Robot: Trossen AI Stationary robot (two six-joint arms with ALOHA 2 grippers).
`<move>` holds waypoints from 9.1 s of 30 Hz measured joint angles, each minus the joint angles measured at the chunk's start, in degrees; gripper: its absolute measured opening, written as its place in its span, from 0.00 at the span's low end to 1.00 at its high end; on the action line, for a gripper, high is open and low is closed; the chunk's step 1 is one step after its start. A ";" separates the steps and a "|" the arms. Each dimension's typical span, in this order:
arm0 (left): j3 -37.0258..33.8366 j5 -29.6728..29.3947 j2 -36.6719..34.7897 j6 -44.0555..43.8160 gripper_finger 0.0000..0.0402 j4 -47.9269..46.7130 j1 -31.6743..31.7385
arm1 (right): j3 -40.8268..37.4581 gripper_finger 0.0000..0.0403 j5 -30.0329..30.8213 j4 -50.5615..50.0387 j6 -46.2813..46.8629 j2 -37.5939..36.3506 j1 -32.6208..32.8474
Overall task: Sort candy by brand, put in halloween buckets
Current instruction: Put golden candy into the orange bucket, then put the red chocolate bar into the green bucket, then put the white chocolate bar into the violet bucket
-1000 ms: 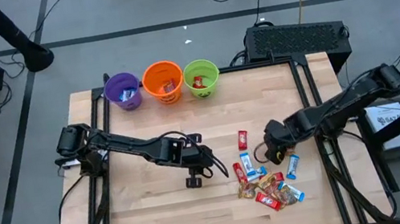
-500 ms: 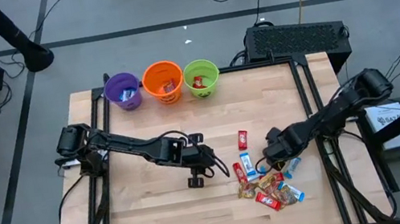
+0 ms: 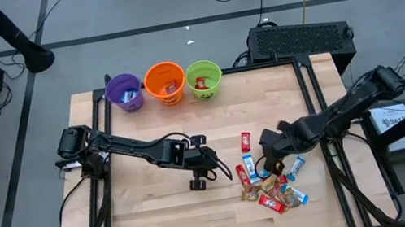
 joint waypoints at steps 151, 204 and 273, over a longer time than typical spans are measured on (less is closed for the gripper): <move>-4.55 -10.73 2.94 -4.78 0.28 11.82 -4.92 | 10.56 0.15 0.85 30.01 -18.60 28.33 2.67; -8.52 -33.33 -23.80 -9.17 0.28 1.32 -15.70 | 19.71 0.12 -18.13 26.78 -75.54 4.24 -7.15; -8.46 -33.35 -22.86 -7.35 0.28 4.58 -10.91 | 6.55 0.56 -6.39 14.12 -35.24 -13.25 -12.24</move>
